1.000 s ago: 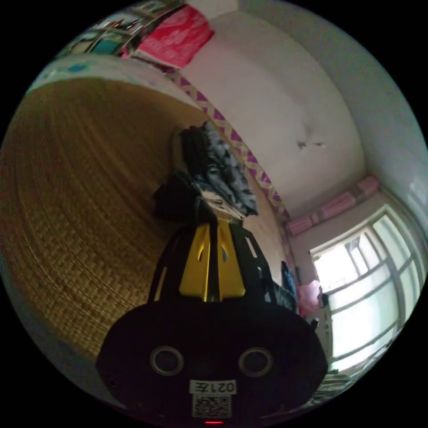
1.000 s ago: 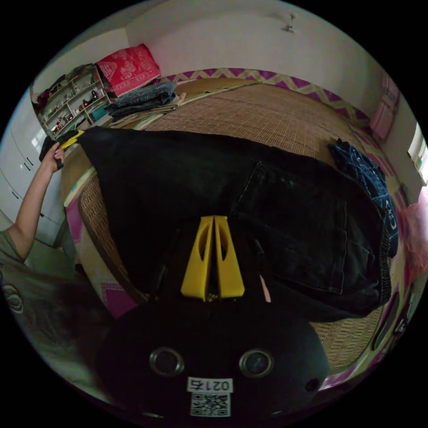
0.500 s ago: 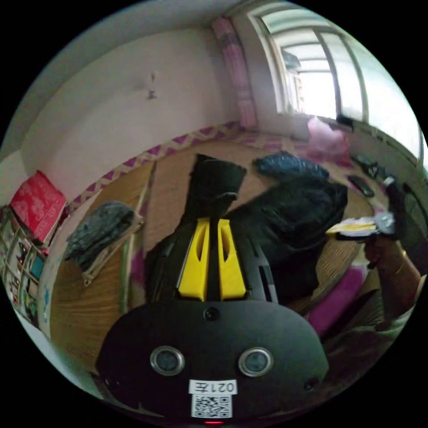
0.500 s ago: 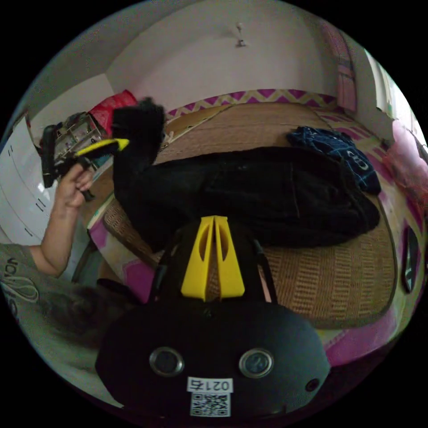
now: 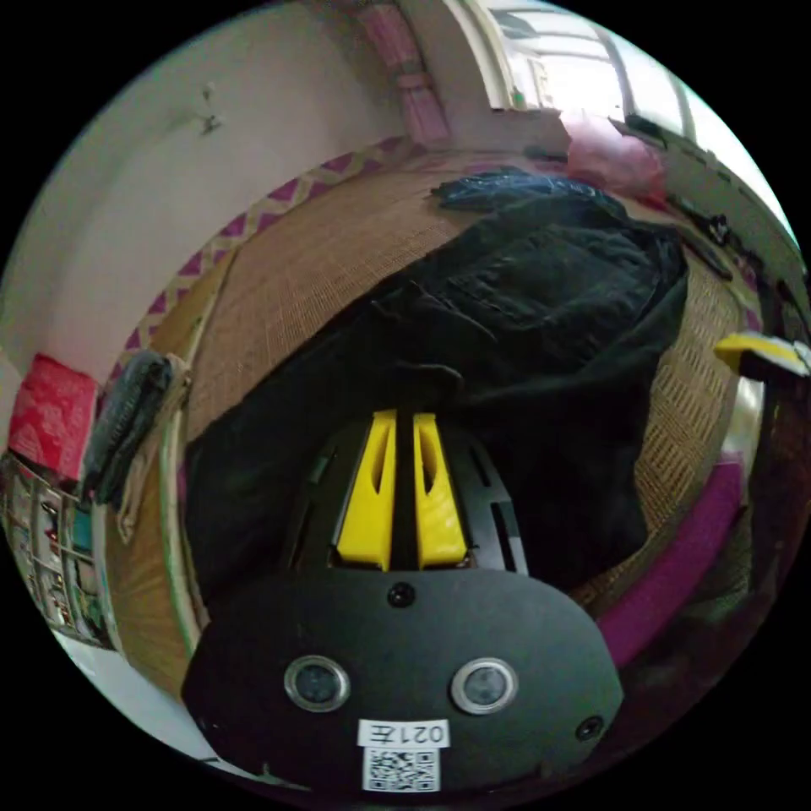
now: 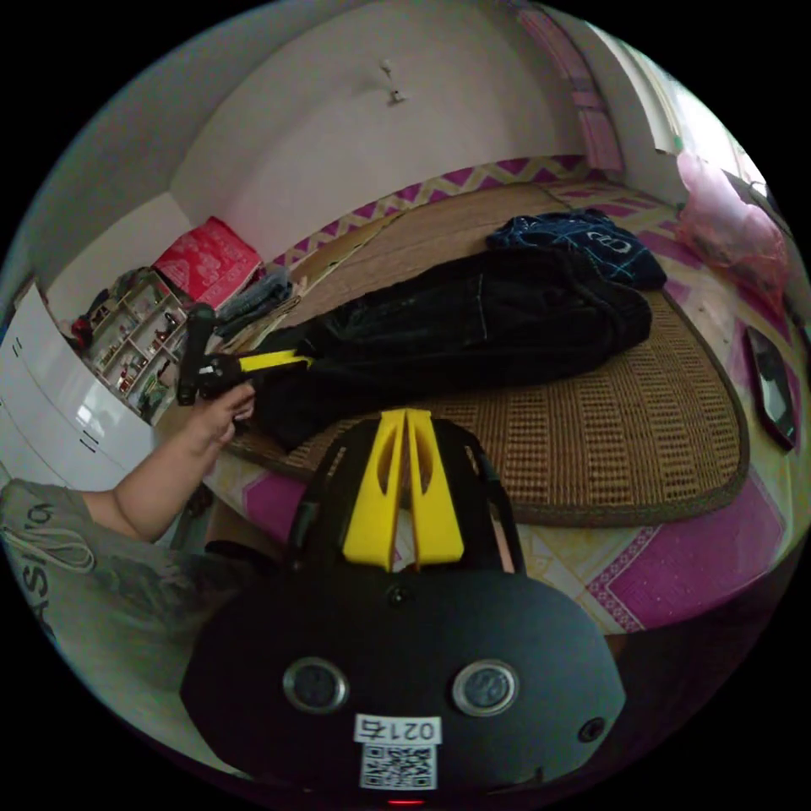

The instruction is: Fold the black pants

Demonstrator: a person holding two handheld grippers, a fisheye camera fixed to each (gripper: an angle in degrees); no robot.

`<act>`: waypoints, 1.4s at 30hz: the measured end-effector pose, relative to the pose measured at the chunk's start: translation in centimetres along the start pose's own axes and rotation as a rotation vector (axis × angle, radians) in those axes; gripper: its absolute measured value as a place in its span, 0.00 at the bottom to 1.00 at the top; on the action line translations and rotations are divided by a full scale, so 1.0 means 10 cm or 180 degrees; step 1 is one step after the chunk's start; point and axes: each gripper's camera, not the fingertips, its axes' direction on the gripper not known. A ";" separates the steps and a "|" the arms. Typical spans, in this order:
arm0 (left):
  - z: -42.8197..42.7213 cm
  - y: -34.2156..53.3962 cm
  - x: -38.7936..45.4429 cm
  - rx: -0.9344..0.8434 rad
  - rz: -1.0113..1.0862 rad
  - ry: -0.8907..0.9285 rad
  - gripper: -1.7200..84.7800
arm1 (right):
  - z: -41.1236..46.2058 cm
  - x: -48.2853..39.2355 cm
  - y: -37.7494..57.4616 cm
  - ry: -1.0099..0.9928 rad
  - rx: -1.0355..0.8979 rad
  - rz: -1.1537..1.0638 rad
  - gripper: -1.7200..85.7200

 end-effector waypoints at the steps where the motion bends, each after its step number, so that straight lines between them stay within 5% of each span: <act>1: -0.01 0.00 0.05 -0.0005 0.0064 -0.0039 0.03 | -0.02 0.02 -0.01 0.0002 0.0033 0.0011 0.03; 9: -0.15 0.20 0.27 0.0267 0.0489 0.0036 0.07 | -0.34 1.21 -0.13 -0.0022 0.0564 0.1696 0.20; 22: -0.77 1.15 -0.64 0.1043 -0.0623 0.0821 0.01 | 0.20 1.83 -0.54 -0.0742 0.0767 0.2739 0.09; 28: -0.90 1.97 -1.30 0.1027 -0.1181 0.1089 0.01 | -0.32 0.18 -1.16 -0.0369 0.1184 0.1266 0.07; 32: -1.07 2.51 -1.69 0.1103 -0.1517 0.0992 0.01 | -0.09 -2.05 -1.61 0.0288 0.0962 -0.0418 0.07; 36: -1.22 2.93 -1.99 0.1210 -0.1813 0.1021 0.01 | 0.99 -4.14 -1.38 0.0663 0.0579 -0.1873 0.07; 42: -1.28 3.29 -2.25 0.1106 -0.1973 0.0977 0.01 | 3.59 -5.36 -0.38 0.1350 -0.0423 -0.2875 0.07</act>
